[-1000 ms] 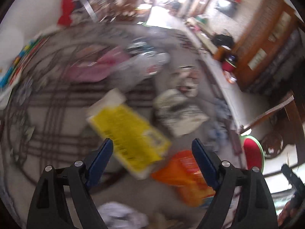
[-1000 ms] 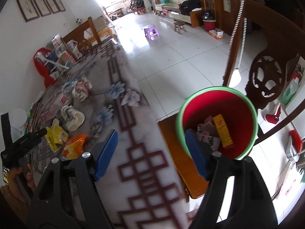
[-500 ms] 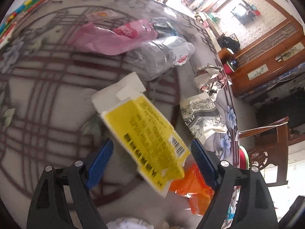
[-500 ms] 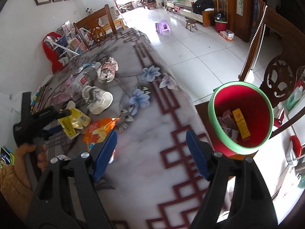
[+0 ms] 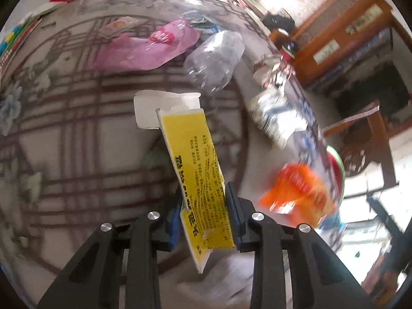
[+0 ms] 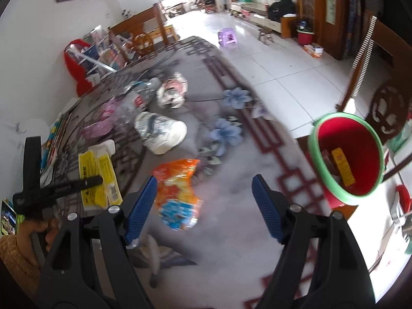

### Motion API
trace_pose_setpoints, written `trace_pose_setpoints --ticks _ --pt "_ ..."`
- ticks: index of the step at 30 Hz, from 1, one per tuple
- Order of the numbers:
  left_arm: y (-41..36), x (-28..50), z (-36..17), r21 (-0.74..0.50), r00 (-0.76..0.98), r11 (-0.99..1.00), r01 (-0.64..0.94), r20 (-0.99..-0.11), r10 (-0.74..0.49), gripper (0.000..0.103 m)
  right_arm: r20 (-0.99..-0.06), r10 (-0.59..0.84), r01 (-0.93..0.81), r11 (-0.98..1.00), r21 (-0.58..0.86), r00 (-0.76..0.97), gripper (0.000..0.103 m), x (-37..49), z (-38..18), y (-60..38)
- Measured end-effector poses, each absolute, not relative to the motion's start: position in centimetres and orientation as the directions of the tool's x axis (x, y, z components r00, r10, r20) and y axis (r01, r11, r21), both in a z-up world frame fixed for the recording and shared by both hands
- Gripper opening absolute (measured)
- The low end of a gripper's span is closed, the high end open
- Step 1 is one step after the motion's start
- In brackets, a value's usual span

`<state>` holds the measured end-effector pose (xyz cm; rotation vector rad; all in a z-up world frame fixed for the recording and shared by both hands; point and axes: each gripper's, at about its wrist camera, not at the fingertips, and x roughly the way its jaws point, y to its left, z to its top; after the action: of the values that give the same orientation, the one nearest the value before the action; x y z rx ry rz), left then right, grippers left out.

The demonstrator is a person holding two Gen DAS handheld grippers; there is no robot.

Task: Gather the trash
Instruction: 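Grasp the yellow wrapper with the left tool, then grasp the orange snack bag with the right tool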

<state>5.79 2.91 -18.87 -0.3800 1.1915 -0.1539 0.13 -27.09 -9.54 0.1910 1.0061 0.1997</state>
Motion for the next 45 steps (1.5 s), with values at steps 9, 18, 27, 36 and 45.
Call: trace_pose_setpoints --ticks 9,18,27,36,45 --pt "7.9 3.1 -19.8 -0.326 0.352 0.939 -0.112 -0.896 -0.270 0.034 -0.824 0.278 -0.143 0.961 0.238 0.494 0.074 2.2 -9.9 -22.5" --pt "7.2 3.3 -20.0 -0.318 0.368 0.942 -0.111 -0.893 -0.258 0.059 -0.865 0.252 -0.134 0.967 0.215 0.434 0.081 2.8 -11.6 -21.7" --pt "7.3 3.5 -20.6 -0.318 0.369 0.939 -0.129 -0.895 -0.252 0.031 -0.907 0.243 -0.096 0.970 0.224 0.342 0.082 3.2 -15.0 -21.6" --pt "7.1 3.0 -18.1 -0.298 0.449 0.949 -0.100 -0.865 -0.225 0.029 -0.905 0.253 -0.089 0.968 0.236 0.342 0.082 3.3 -15.2 -21.9" --pt "5.5 2.4 -15.8 -0.277 0.493 0.959 -0.054 -0.843 -0.216 0.029 -0.905 0.315 -0.141 0.948 0.285 0.285 0.046 2.9 -15.8 -21.1"
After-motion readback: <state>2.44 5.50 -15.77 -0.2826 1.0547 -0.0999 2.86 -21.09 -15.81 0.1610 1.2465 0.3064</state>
